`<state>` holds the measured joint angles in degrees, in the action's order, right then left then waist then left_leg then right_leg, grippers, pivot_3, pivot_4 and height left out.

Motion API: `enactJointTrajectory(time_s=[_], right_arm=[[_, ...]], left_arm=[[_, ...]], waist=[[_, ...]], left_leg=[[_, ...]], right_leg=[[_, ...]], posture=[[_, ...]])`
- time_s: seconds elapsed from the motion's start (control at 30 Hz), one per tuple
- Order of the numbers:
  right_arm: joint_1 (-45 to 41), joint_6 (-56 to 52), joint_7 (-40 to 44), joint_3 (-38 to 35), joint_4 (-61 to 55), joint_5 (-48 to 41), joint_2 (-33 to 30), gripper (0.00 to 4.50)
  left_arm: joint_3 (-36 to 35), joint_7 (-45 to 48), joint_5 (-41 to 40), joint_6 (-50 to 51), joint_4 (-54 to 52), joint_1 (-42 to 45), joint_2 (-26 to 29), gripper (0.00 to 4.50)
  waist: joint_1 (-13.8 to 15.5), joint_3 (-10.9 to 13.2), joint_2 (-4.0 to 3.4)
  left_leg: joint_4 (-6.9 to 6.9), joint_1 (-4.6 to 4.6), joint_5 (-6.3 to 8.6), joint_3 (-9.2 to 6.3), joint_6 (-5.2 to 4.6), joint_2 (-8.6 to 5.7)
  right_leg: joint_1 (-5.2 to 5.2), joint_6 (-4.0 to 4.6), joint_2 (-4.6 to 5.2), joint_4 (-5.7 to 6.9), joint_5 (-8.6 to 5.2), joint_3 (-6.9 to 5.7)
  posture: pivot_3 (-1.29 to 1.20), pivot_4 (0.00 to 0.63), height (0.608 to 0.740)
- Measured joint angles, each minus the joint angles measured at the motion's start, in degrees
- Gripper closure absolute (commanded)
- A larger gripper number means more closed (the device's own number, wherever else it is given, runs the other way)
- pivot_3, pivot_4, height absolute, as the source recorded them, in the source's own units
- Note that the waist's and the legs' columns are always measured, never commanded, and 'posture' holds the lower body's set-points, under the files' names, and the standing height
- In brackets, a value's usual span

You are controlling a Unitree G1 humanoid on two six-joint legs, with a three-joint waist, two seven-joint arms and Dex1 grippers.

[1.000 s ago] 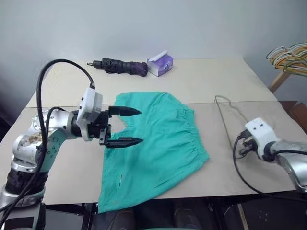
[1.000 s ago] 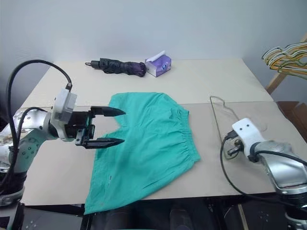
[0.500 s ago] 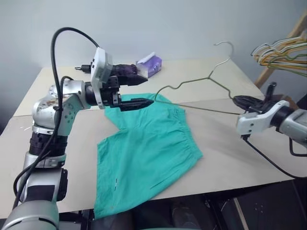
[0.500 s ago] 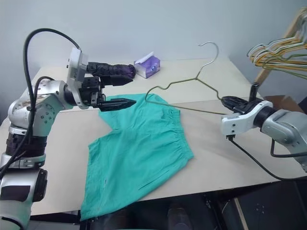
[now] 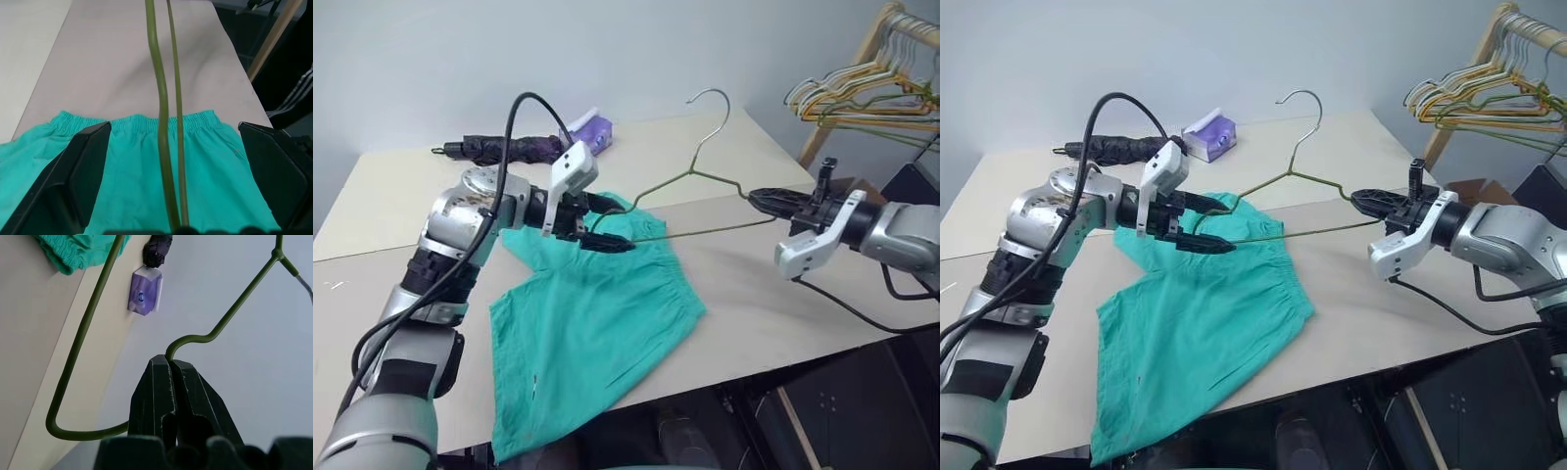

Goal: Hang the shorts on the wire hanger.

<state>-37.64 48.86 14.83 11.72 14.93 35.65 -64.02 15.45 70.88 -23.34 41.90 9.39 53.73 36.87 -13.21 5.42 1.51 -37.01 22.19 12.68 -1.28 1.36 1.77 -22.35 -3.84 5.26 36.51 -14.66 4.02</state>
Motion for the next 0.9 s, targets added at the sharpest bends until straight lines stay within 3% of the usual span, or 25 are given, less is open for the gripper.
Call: enactJointTrajectory(time_s=[0.1,0.47,0.6,0.7,0.9], right_arm=[[-0.2,0.1,0.3,-0.1,0.0,-0.2,0.2,4.5],[-1.1,0.1,1.3,-1.0,0.2,-0.5,0.8,4.5],[-1.2,0.1,1.6,-1.1,0.2,-0.6,0.8,4.5],[-1.0,0.1,4.5,-1.1,0.1,-3.8,0.7,3.74],[3.4,-0.1,18.0,-0.7,-5.1,-21.8,-1.5,1.61]], left_arm=[[0.5,0.1,0.7,0.6,-1.0,-0.6,0.0,0.86],[0.9,0.7,3.7,-0.7,-1.2,-2.3,0.0,4.47],[0.9,0.8,4.0,-0.7,-1.1,-2.3,-0.2,4.49],[0.9,1.1,4.3,-1.7,-0.9,-2.3,-0.2,4.5],[0.8,1.4,6.9,-7.5,0.8,-2.3,0.1,4.5]], waist=[[-0.1,-0.1,-0.02],[-0.3,-0.4,-0.3],[-0.3,-0.4,-0.31],[-0.3,-0.5,-0.3],[-0.4,-0.6,-0.29]], left_leg=[[0.0,-0.04,0.0,-0.02,0.0,-0.03],[-0.01,-0.08,-0.01,-0.03,0.01,-0.06],[-0.02,-0.08,-0.01,-0.03,0.01,-0.07],[-0.02,-0.1,-0.01,-0.03,0.01,-0.07],[-0.03,-0.14,-0.01,-0.07,0.0,-0.06]], right_leg=[[0.0,0.0,0.02,0.12,-0.01,0.01],[0.01,0.0,0.03,0.18,-0.01,0.03],[0.01,0.0,0.04,0.19,-0.01,0.03],[0.04,-0.01,0.04,0.19,-0.01,0.03],[0.12,-0.01,0.04,0.18,-0.01,0.01]], posture=[[-0.16,0.0,0.74],[-0.16,0.0,0.74],[-0.16,0.0,0.74],[-0.17,0.0,0.74],[-0.16,0.0,0.74]])
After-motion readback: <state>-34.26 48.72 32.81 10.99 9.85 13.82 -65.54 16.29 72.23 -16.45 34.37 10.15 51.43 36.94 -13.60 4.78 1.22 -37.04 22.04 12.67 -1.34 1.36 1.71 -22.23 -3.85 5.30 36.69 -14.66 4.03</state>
